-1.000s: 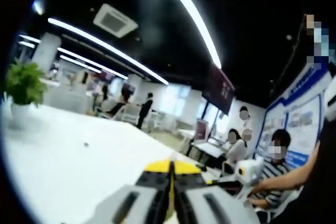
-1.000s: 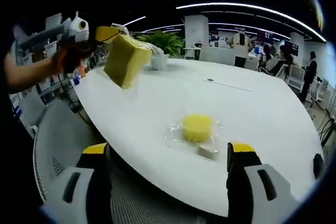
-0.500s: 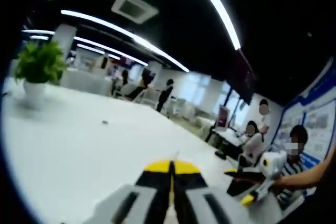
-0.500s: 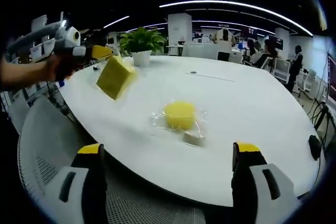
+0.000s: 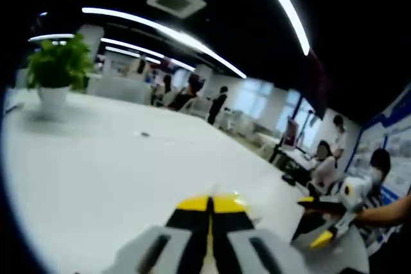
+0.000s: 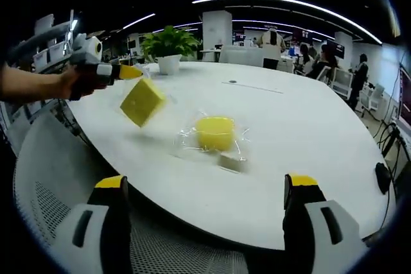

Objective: Compare the silicone blocks by pressing each to a similar depth, holding the contact briefly, and releasing to observe deformation and rebound differences across the visible hardness samples.

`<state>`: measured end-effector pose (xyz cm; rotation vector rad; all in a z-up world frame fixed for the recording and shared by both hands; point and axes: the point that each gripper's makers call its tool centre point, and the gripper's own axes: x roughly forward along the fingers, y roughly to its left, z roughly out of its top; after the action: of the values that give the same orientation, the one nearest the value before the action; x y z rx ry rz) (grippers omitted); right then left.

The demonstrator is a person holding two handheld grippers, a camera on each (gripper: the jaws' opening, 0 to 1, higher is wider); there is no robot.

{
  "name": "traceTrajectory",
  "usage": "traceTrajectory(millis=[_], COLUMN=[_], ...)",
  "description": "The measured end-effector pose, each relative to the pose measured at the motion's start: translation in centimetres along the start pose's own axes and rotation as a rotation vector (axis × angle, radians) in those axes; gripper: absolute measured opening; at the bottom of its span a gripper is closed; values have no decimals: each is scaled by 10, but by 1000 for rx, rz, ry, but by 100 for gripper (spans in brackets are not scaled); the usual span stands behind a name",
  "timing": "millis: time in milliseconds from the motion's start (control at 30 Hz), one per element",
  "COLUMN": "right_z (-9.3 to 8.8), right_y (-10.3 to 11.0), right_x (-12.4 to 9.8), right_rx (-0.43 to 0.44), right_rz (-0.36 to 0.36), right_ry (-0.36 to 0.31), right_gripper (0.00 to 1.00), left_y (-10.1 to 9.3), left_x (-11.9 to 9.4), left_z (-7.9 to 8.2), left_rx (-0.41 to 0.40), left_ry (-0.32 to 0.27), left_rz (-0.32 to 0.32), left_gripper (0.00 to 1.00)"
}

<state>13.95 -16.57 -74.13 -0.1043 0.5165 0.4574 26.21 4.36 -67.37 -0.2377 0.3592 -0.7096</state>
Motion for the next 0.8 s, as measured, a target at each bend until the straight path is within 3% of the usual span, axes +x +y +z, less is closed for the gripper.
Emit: traceTrajectory(millis=[133,233,367,600,800], right_z=[-1,-3,-5,-7,-8], right_y=[-1,-2,-3,-4,-4], right_x=[1,1,2,2,2], right_rx=[-7,-7,-7,0,7], right_rz=[-7,-9,-10,-12,-12], right_ry=[7,15,23,34,42], right_gripper=[95,95,95,95,95], left_y=[16,39,59,83,96], left_x=[6,9,12,19,21], left_z=[-3,-15,-27,-42,-46], left_rx=[46,137,181,82,72], left_ry=[19,79,113,130,129], left_rz=[52,132,199,255,275], left_gripper=[0,0,0,0,0])
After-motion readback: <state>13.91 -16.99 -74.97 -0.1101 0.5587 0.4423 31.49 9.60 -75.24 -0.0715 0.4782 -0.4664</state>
